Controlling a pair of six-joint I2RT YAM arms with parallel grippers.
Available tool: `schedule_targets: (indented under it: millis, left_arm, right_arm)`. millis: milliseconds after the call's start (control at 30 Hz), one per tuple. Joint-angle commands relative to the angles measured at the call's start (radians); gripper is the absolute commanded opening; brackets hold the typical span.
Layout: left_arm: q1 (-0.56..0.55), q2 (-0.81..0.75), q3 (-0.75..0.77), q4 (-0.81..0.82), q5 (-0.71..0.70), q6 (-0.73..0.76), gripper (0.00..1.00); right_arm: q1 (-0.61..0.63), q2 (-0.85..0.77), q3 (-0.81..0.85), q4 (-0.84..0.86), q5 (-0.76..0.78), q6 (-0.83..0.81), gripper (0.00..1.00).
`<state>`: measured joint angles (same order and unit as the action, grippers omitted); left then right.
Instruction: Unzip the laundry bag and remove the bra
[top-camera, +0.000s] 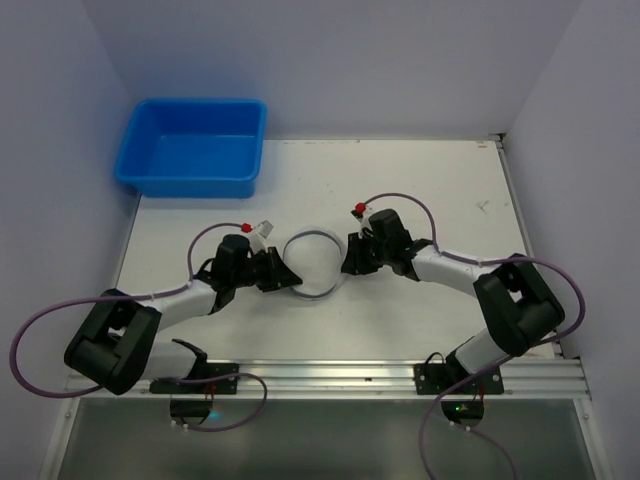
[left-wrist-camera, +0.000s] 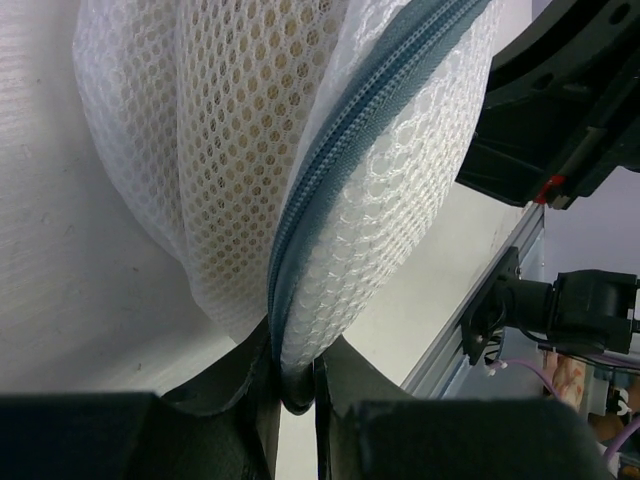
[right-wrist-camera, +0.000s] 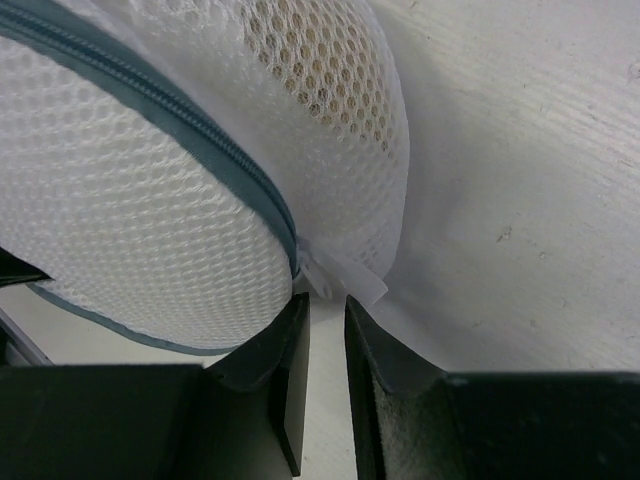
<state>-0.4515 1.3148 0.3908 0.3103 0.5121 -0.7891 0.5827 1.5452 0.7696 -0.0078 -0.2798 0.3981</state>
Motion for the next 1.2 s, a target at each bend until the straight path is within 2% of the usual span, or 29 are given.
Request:
schedule_targets:
  millis: [0, 200, 467, 600, 700, 800, 833, 967, 1167]
  left_arm:
    - [0.008, -0.020, 0.023, -0.050, 0.017, 0.019, 0.18]
    - [0.010, -0.025, 0.020, -0.062, 0.020, 0.024, 0.17]
    - [0.013, -0.046, 0.017, -0.099, 0.014, 0.042, 0.16]
    - [0.014, -0.046, 0.019, -0.112, 0.019, 0.051, 0.16]
    - [0.014, -0.048, 0.022, -0.123, 0.025, 0.059, 0.16]
    - [0.016, -0.051, 0.033, -0.145, 0.028, 0.071, 0.15]
    - [0.019, -0.054, 0.036, -0.158, 0.026, 0.080, 0.15]
    - [0.033, -0.081, 0.059, -0.204, -0.020, 0.093, 0.15]
    - [0.065, -0.049, 0.224, -0.373, -0.178, 0.201, 0.18]
  right_arm:
    - [0.009, 0.023, 0.034, 0.066, -0.012, -0.028, 0.23]
    - [0.009, 0.023, 0.036, 0.088, -0.001, -0.039, 0.17]
    - [0.011, -0.007, 0.034, 0.111, -0.013, -0.054, 0.24]
    - [0.017, -0.017, 0.033, 0.130, -0.025, -0.076, 0.24]
    - [0.020, -0.010, 0.037, 0.135, -0.038, -0.085, 0.20]
    - [0.020, -0.004, 0.037, 0.134, -0.045, -0.091, 0.08]
    - [0.020, -0.007, 0.036, 0.134, -0.045, -0.093, 0.00]
    - [0.020, -0.054, 0.014, 0.109, -0.033, -0.088, 0.00]
    - [0.037, -0.191, -0.049, 0.063, -0.016, -0.035, 0.00]
